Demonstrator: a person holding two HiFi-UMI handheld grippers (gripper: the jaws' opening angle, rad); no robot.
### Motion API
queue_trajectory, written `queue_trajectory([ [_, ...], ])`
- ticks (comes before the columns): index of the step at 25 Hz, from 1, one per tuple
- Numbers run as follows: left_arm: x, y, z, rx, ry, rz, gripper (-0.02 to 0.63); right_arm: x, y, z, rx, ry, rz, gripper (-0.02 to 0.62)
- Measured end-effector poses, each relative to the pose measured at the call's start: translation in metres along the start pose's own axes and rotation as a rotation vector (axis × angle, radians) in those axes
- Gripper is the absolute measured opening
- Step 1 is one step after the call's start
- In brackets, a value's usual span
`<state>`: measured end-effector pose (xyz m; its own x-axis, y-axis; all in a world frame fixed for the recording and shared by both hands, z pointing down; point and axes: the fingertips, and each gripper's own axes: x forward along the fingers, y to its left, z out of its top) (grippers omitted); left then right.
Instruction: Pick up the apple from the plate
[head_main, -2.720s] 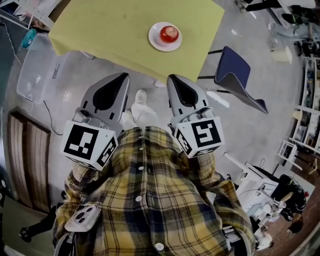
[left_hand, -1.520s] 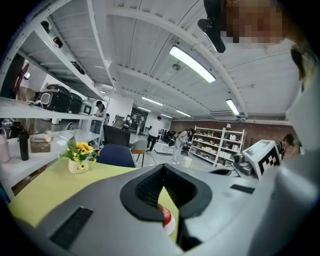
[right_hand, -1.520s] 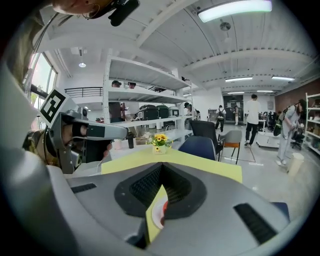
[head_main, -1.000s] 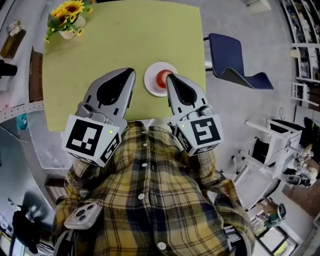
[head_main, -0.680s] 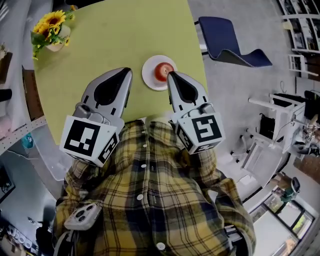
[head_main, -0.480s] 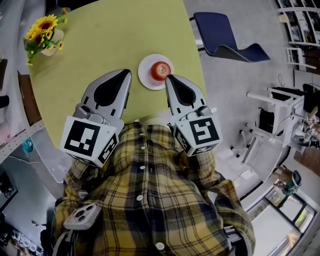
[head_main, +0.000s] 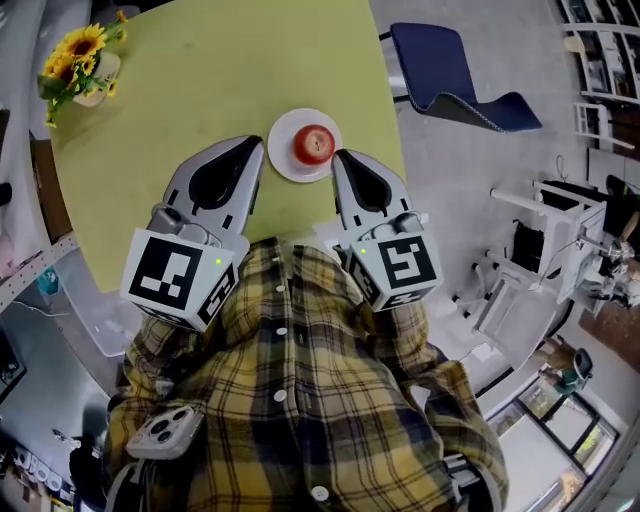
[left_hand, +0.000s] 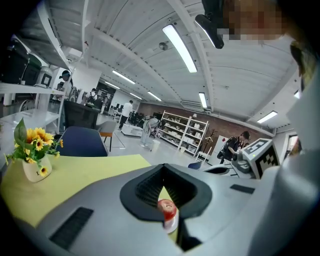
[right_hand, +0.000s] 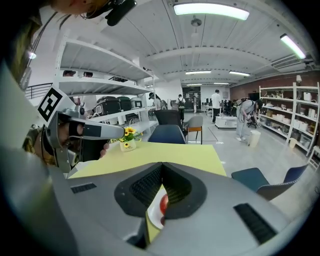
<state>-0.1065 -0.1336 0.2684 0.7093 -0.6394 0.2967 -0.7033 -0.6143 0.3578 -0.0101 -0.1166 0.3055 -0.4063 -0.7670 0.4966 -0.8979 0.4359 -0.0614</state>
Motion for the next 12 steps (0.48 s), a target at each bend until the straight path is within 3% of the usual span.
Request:
queue_trajectory([
  [12, 0.02, 0.001, -0.014, -0.012, 0.018, 0.02, 0.006, 0.021, -0.009, -0.019, 0.012, 0.04, 0.084, -0.002],
])
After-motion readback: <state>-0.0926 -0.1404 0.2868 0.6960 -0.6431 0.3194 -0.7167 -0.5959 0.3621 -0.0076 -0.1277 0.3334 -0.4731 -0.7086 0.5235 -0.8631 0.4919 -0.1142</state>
